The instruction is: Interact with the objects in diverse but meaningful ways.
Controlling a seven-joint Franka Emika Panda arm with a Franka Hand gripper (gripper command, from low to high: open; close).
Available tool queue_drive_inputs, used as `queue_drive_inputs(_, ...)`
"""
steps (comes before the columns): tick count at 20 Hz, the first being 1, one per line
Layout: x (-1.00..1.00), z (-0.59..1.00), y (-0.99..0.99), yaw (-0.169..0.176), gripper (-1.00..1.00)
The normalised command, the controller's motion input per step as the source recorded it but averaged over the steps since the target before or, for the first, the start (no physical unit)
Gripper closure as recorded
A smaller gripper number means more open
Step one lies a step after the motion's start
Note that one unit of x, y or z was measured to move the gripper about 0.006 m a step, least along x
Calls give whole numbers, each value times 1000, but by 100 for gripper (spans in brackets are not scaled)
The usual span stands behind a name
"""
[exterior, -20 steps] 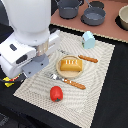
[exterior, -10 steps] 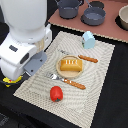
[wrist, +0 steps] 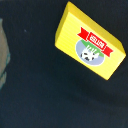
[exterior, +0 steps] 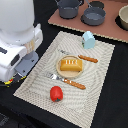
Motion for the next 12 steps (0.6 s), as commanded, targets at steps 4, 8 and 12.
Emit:
queue_drive_inputs(4,-639,-181,1,165,-100)
queue_drive_inputs(8,-681,-267,0,138,-100)
queue_drive_inputs(12,-744,-387,-18,102,-100)
